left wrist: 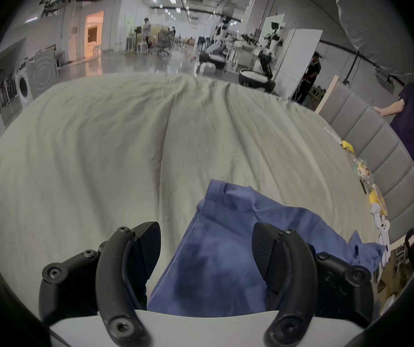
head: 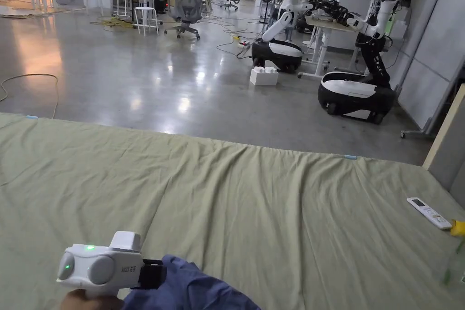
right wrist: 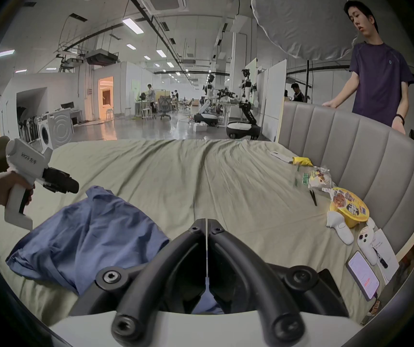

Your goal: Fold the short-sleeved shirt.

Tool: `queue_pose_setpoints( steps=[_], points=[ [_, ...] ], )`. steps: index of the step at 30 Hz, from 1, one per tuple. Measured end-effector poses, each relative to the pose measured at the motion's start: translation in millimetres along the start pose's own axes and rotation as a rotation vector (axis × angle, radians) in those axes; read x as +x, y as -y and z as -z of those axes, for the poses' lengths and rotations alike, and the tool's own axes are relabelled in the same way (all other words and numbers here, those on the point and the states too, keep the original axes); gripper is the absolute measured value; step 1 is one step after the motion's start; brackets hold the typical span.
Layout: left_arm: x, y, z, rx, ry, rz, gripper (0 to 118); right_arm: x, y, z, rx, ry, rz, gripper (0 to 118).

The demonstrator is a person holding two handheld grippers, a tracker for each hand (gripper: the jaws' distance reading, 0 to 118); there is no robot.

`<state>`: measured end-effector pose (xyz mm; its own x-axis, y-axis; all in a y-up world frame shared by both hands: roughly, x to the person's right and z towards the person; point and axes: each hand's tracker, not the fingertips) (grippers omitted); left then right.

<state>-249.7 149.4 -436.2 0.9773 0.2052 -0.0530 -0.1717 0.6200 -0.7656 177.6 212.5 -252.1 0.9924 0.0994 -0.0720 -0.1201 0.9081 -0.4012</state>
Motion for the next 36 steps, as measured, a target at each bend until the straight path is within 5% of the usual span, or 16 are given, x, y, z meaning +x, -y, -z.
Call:
queue_pose_setpoints(
  steps=[5,8,11,15,18,26,28,29,31,34,36],
  points=[
    [6,4,38,-0.046,-0.057,0.016,77,7,10,10,-0.044,0.017,-0.01,2],
    [12,19,60,-0.16,-0.153,0.168,76,9,15,14,-0.063,0.021,-0.02,2],
    [23,21,54,-0.082,-0.17,0.231,73,9,18,17,-0.077,0.018,-0.026,2],
    [36,19,50,-0.082,-0.156,0.28,49,6,19,21,-0.089,0.013,-0.02,2],
    [44,21,46,-0.084,-0.168,0.379,16,5,19,24,-0.091,0.012,-0.013,2],
    [24,11,-5,0.041,-0.076,0.234,6,22,18,41,-0.152,0.021,-0.032,4],
    [27,10,-32,0.09,-0.058,0.246,6,28,21,53,-0.259,-0.003,-0.039,31],
    [27,11,-44,0.107,-0.055,0.252,6,30,25,60,-0.305,-0.016,-0.029,56],
    [28,16,-65,0.14,-0.05,0.247,6,34,33,72,-0.399,-0.056,-0.004,75],
    [25,28,-92,0.176,-0.047,0.238,6,32,56,88,-0.48,-0.081,-0.006,64],
    [23,39,-104,0.192,-0.052,0.23,6,28,69,95,-0.513,-0.115,-0.025,12]
  ],
)
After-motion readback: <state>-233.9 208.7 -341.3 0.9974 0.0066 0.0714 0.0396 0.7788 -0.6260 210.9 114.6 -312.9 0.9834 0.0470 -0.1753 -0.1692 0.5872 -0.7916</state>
